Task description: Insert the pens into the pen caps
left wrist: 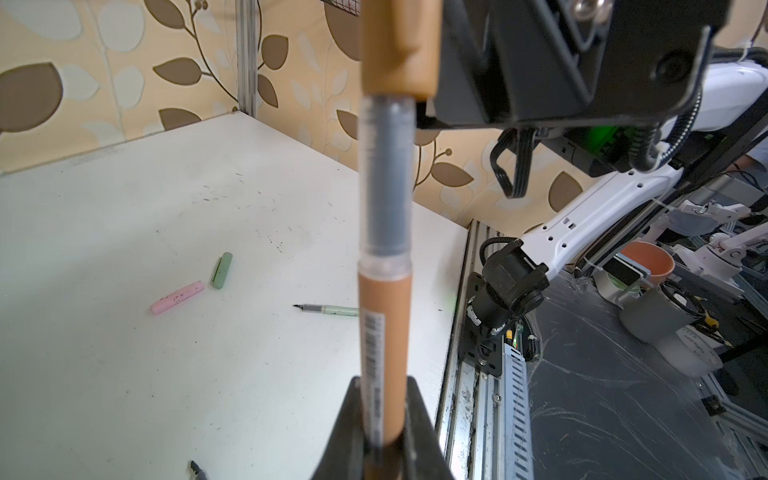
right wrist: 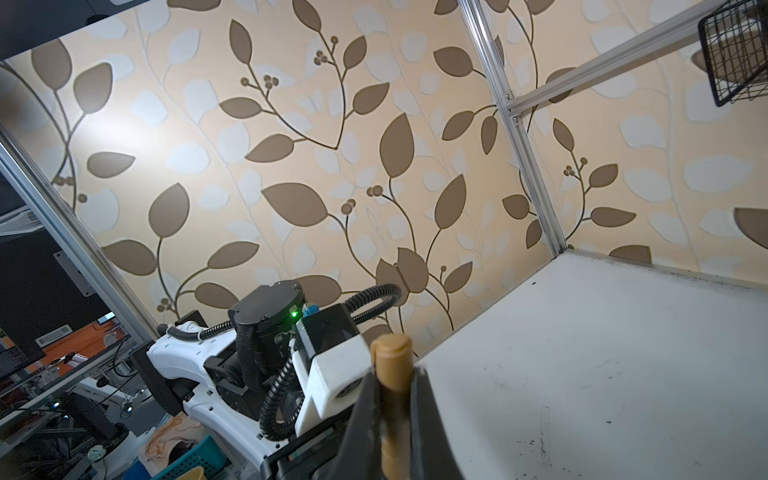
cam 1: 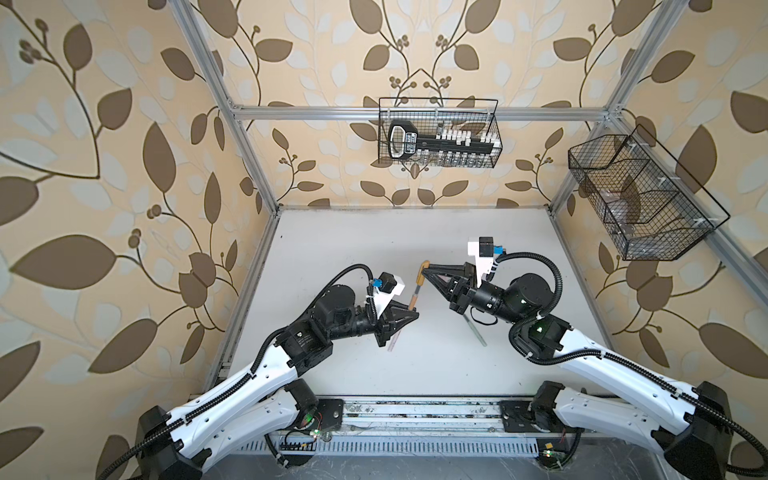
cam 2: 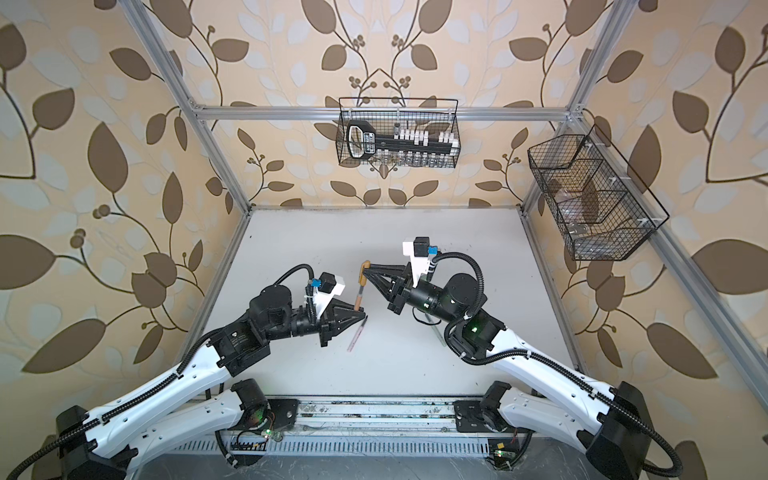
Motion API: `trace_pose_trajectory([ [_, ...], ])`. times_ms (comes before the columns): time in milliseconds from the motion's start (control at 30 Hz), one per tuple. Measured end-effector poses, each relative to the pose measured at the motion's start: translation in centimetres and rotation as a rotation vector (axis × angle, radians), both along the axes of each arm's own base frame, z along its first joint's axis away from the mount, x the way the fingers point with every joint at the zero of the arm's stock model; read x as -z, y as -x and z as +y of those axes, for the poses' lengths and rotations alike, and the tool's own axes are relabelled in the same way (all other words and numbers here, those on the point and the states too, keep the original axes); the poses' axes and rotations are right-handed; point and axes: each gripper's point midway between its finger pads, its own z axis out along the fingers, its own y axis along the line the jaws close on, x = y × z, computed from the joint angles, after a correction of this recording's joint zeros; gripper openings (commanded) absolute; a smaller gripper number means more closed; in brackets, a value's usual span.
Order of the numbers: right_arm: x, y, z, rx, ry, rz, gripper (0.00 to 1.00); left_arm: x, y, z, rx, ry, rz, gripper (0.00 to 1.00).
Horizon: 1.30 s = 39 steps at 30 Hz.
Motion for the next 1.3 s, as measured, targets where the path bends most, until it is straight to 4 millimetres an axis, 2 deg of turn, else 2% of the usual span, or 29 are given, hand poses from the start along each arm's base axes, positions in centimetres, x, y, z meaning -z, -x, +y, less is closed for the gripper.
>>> trace_pose_trajectory([
  [267, -0.2, -1.0, 0.4, 0.029, 0.060, 0.026, 0.00, -0.3, -0.3, -0.2, -0.007, 0.001, 0.003, 0.00],
  [433, -1.3, -2.2, 0.2, 0.065, 0.101, 0.038, 0.00, -0.4, -0.7, 0.1, -0.033, 0.008, 0.014, 0.00],
  [567, -2.2, -4.4, -1.7, 0.164, 0.125, 0.072, 0.00, -0.5, -0.3, 0.6, -0.042, 0.011, 0.023, 0.00],
  [700, -0.1, -7.2, -5.0, 0.307, 0.179, 0.168, 0.00, 0.0, 0.2, 1.5, -0.068, 0.006, 0.040, 0.00],
  [800, 3.4, -8.7, -7.0, 0.409, 0.272, 0.277, 0.00, 0.7, 0.4, 2.2, -0.091, -0.007, 0.059, 0.00],
  [900, 8.3, -9.6, -7.6, 0.462, 0.402, 0.399, 0.00, 0.9, 0.7, 2.9, -0.111, -0.014, 0.070, 0.00],
  [967, 12.2, -9.9, -7.8, 0.482, 0.499, 0.482, 0.00, 0.8, 0.8, 3.2, -0.124, -0.012, 0.068, 0.00],
  [1000, 13.3, -9.9, -7.9, 0.485, 0.527, 0.505, 0.00, 0.8, 0.8, 3.3, -0.126, -0.012, 0.069, 0.00],
  [1033, 16.2, -9.7, -8.1, 0.488, 0.596, 0.563, 0.00, 0.8, 0.8, 3.4, -0.131, -0.014, 0.068, 0.00],
  [1167, 22.4, -8.4, -8.8, 0.499, 0.756, 0.685, 0.00, 1.0, 0.6, 3.6, -0.147, -0.021, 0.070, 0.00],
  [1300, 28.4, -7.6, -7.9, 0.471, 0.915, 0.775, 0.00, 1.6, 0.4, 3.4, -0.147, -0.039, 0.086, 0.00],
])
